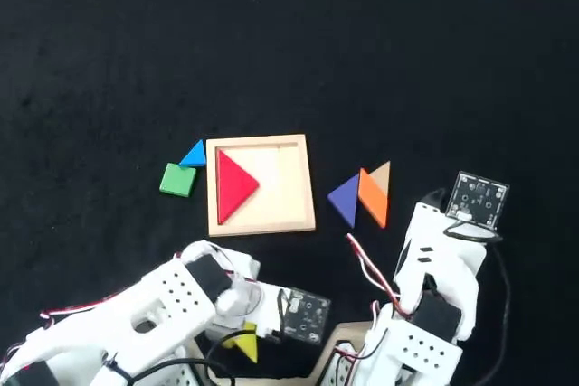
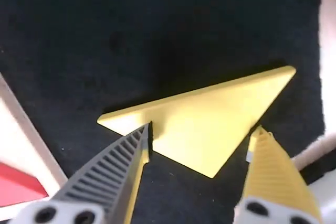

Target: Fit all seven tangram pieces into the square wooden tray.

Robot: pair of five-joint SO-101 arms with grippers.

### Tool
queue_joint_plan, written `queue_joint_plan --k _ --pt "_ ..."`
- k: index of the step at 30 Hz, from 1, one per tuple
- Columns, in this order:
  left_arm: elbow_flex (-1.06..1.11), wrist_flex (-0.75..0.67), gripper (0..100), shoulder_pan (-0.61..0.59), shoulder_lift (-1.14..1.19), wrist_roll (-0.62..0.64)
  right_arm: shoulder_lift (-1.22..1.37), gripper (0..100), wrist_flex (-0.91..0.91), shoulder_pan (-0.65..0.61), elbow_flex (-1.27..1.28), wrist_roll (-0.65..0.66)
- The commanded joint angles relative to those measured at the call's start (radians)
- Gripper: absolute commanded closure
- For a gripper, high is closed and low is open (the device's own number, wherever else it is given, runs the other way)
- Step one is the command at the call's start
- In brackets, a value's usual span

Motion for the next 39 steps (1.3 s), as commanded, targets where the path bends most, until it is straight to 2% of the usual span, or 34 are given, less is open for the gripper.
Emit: queue_joint_plan --k 1,6,9,15,22,25,28,33,39 --pt "0.008 -0.106 70 -0.105 0.009 0.005 -0.035 81.8 0.017 0.017 -0.007 -0.002" --pt "-0.036 -0.281 70 -0.265 0.092 -0.048 -0.035 81.8 0.02 0.017 -0.007 0.0" --pt "-0.128 -0.269 70 -0.291 0.153 0.031 -0.035 81.8 0.02 0.015 -0.007 0.0" --pt "-0.341 0.055 70 -0.186 0.123 0.196 -0.036 81.8 0.021 0.011 -0.01 0.0" --pt "-0.492 0.249 70 -0.151 -0.1 0.241 -0.036 81.8 0.143 0.006 -0.174 0.0" --pt "-0.53 0.325 70 -0.171 -0.199 0.267 -0.035 81.8 0.203 -0.06 -0.219 0.006" --pt "-0.579 0.367 70 -0.249 -0.292 0.327 -0.035 81.8 0.261 -0.144 -0.251 0.061" --pt "-0.625 0.364 70 -0.47 -0.387 0.488 0.025 81.8 0.311 -0.215 -0.366 0.077" --pt "-0.538 0.373 70 -0.717 -0.46 0.661 0.41 81.8 0.315 -0.267 -0.639 0.077"
